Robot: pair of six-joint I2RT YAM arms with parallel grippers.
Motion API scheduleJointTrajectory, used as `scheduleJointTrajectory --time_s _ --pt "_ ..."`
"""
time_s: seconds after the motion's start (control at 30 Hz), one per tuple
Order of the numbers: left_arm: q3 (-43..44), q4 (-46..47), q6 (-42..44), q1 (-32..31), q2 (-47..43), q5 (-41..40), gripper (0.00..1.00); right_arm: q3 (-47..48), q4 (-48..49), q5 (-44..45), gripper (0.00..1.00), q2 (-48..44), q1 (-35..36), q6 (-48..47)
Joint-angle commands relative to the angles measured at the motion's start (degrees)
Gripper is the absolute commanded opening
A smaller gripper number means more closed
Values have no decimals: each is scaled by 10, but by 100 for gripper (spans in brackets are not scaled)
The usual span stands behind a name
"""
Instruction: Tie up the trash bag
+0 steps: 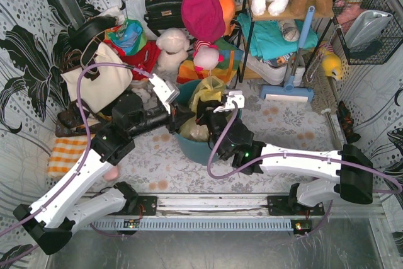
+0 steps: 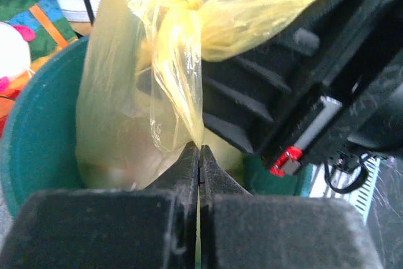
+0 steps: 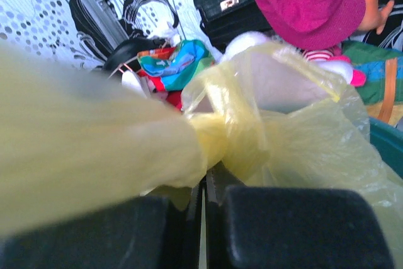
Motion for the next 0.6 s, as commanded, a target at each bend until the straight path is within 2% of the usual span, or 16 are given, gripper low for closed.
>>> scheduleJointTrajectory --time_s 0.0,0.23,0.4,0.57 --pt "-15 7 -26 2 -16 57 0 -11 107 6 0 7 -9 -58" --pt "-37 18 -44 1 -23 120 0 -38 204 18 0 16 -20 -114" --pt "-42 25 -49 1 -23 118 2 -62 264 17 0 13 -22 -134" --pt "-30 19 -38 1 -14 134 2 -72 305 56 0 15 -22 -153"
